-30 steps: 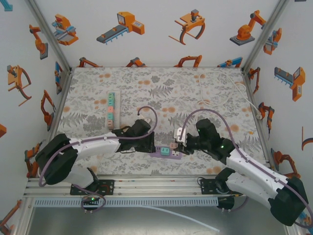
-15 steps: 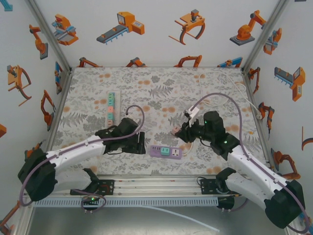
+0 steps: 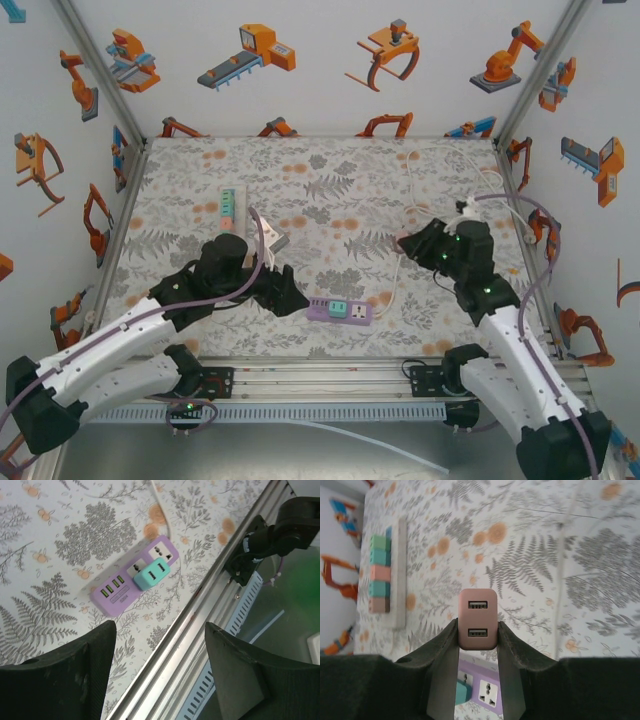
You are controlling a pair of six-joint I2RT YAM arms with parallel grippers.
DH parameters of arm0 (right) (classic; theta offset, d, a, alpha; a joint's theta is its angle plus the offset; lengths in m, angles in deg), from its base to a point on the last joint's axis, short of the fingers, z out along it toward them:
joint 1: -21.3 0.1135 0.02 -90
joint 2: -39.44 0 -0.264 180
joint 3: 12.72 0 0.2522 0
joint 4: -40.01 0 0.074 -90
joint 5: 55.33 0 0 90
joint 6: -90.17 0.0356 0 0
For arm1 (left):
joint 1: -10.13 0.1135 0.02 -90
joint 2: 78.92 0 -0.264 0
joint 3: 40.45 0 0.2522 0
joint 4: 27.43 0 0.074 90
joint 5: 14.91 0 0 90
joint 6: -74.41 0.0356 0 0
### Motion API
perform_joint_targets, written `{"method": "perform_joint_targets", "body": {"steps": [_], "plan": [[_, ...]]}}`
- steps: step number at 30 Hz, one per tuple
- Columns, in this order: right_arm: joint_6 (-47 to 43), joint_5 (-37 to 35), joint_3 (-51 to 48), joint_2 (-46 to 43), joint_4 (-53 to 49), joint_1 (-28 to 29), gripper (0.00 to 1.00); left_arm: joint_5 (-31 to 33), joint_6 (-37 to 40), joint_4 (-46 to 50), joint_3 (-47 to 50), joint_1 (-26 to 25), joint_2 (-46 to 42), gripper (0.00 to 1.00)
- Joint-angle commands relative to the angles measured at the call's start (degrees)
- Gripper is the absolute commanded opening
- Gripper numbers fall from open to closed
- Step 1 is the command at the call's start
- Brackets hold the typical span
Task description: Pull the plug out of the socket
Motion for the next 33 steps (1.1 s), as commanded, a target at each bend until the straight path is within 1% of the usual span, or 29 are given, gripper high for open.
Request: {"method": "perform_joint_targets", "body": {"steps": [1,3,5,11,12,13,16,20,22,25,33], "plan": [[9.29,1.95,-4.67,-2.42,-6.59,-6.74,0.00,-3.01,3.05,-1.94,-2.03,0.03,-0.45,0.67],[11.37,4.35,-7.80,-3.83,-7.06,-10.83,0.00,-2.60,3.01,-1.78,-1.86,0.03,-0.27,0.68],[12.48,6.52,-10.87,-4.38,-6.84,-13.76,0.00,-2.24,3.01,-1.79,-1.63,0.03,-0.05,0.68],[12.50,6.30,-17.20,-3.41,-5.32,-14.40,0.00,0.49,2.78,-1.21,-1.02,0.03,0.42,0.70],[12.58,5.97,-18.19,-3.22,-4.60,-14.37,0.03,1.16,2.73,-1.11,-0.97,0.07,0.60,0.71],[12.56,5.36,-18.99,-2.89,-4.34,-14.40,0.09,1.85,2.66,-0.83,-0.95,0.02,0.76,0.71],[12.44,5.15,-20.88,-2.10,-2.93,-14.39,0.20,2.38,2.61,-0.74,-0.61,0.01,1.06,0.71],[12.69,5.06,-22.52,-1.50,-1.99,-14.40,0.32,3.18,2.47,-1.04,0.12,0.00,1.16,0.72],[12.97,4.67,-22.90,-1.48,-2.55,-14.32,0.41,4.28,2.33,-0.63,0.25,0.03,1.33,0.72],[13.37,3.71,-22.78,-2.03,-4.14,-14.40,0.47,6.63,1.80,0.10,0.33,0.03,1.61,0.72],[13.07,0.61,-20.68,-6.85,-9.29,-14.36,0.56,11.43,0.24,1.95,0.34,0.12,2.41,0.72]]}}
